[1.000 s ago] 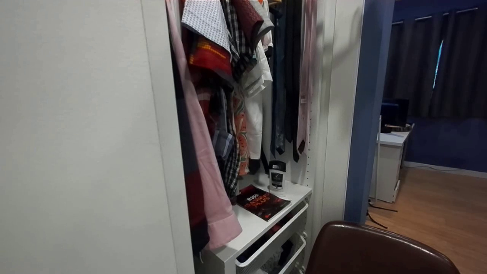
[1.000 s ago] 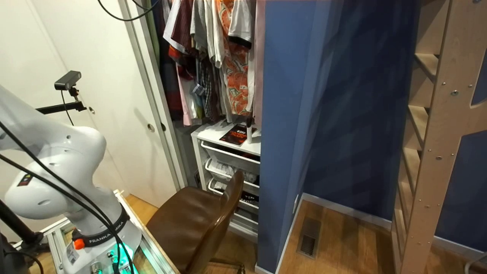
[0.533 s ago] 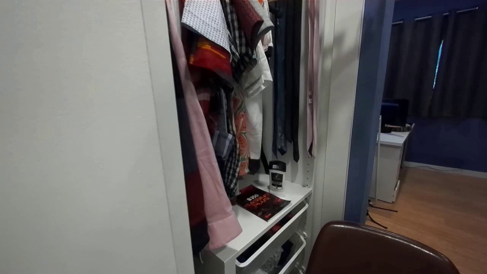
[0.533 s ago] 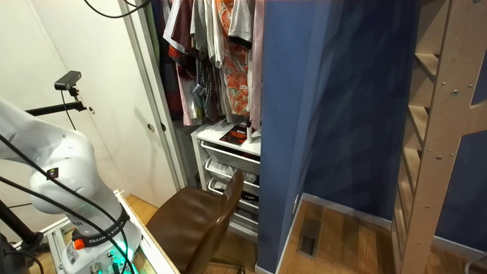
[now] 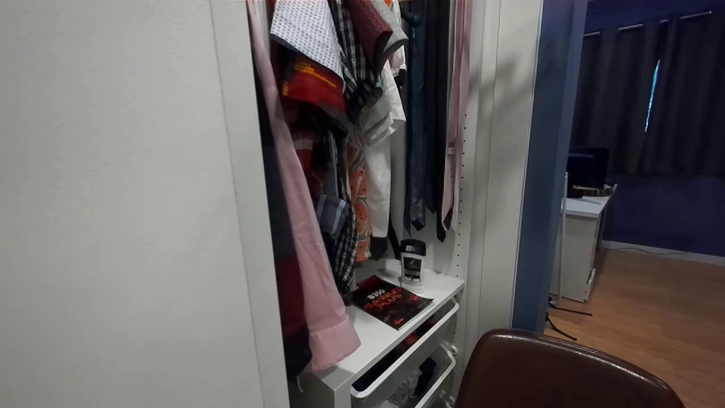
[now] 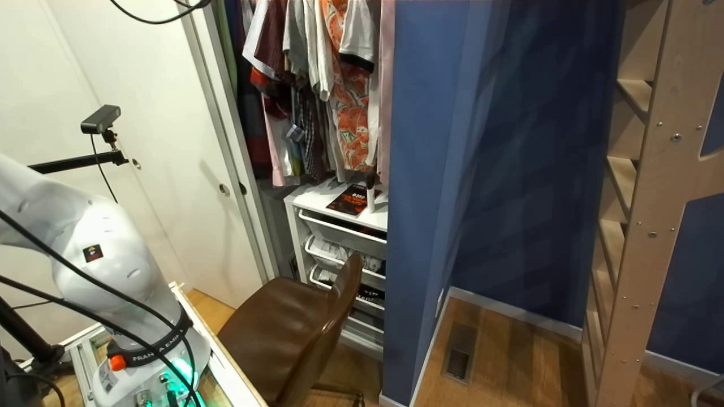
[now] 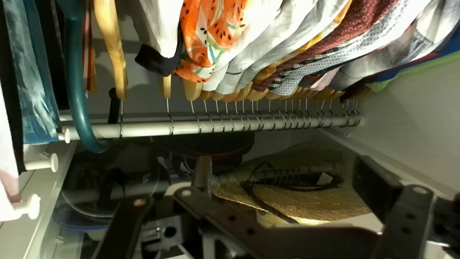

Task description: Hang the white t-shirt on the rail

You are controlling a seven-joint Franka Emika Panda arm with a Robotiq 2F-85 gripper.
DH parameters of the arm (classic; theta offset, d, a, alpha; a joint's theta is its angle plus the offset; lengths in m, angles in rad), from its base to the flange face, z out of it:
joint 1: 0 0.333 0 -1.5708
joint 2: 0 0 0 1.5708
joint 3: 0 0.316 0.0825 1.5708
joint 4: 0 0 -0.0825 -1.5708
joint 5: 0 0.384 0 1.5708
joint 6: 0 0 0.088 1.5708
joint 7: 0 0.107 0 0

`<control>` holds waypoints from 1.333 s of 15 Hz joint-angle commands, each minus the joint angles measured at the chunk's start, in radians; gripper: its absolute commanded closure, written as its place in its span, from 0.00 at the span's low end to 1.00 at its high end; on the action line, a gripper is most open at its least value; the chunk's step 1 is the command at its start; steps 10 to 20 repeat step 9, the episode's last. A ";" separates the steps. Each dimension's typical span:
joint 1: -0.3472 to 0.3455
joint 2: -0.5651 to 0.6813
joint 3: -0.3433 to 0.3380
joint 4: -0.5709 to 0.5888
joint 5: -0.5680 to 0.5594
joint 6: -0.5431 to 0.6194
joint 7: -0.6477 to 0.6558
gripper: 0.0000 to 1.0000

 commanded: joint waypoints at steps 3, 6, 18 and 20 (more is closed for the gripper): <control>0.037 -0.069 -0.029 -0.063 -0.095 -0.014 0.055 0.00; 0.053 -0.032 -0.030 -0.031 -0.069 0.011 0.030 0.00; 0.055 -0.027 -0.032 -0.031 -0.068 0.011 0.030 0.00; 0.055 -0.027 -0.032 -0.031 -0.068 0.011 0.030 0.00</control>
